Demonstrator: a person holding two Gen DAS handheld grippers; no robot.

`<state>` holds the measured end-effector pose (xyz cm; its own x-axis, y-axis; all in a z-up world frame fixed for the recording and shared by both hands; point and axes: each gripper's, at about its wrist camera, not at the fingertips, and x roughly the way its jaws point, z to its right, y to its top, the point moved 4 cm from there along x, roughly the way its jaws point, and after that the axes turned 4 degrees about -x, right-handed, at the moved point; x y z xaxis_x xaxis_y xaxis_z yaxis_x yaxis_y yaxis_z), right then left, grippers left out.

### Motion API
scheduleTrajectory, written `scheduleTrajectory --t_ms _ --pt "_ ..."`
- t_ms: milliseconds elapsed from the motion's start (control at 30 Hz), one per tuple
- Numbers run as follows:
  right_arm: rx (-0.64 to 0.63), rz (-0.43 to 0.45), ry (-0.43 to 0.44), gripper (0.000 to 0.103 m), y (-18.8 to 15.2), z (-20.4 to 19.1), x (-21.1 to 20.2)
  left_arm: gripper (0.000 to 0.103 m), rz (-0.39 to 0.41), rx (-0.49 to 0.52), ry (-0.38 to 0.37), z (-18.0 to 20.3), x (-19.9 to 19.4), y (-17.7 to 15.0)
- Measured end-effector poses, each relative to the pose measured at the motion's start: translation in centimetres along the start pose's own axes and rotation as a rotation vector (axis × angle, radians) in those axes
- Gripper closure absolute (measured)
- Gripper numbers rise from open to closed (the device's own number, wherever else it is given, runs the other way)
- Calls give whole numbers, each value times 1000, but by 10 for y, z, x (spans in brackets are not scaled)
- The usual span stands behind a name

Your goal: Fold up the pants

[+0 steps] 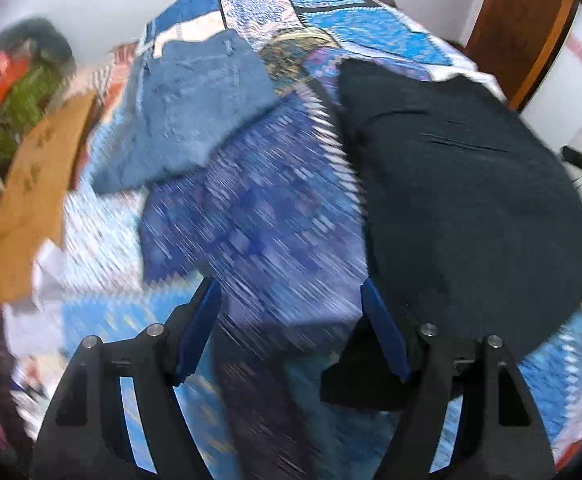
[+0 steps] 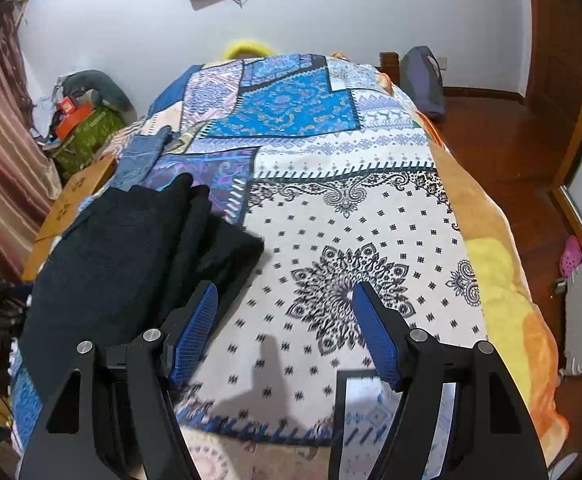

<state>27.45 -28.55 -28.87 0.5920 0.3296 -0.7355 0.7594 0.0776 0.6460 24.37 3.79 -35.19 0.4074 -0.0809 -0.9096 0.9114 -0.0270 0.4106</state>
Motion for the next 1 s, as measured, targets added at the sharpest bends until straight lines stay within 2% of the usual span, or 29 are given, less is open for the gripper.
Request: scheduleTrajectory --t_ms 67,200,267,433,600,667,767,833,867,1000 --pt "-17 -3 22 36 -5 -6 -7 30 3 -14 -29 7 -7 -10" --pt "-75 -2 67 36 -3 -25 -11 30 80 -33 -5 7 -35 -2" --pt "-116 14 82 36 3 -36 -13 30 127 -52 -7 4 -49 15" --pt "-157 33 156 37 26 -55 2 30 175 -1 -53 18 -57 64" --pt "-179 -6 173 46 50 -64 46 30 151 47 -95 41 -19 109" --pt "-156 -63 193 61 58 -61 71 30 111 57 -104 47 3 118" --pt "-110 -140 244 73 61 -53 101 30 44 45 -117 51 40 126" --pt "-93 -174 282 75 59 -53 112 37 21 20 -155 52 54 128" --pt "-101 -181 280 75 58 -54 115 37 11 6 -180 52 58 129" --pt "-153 -167 263 77 54 -61 108 44 18 3 -190 55 57 130"
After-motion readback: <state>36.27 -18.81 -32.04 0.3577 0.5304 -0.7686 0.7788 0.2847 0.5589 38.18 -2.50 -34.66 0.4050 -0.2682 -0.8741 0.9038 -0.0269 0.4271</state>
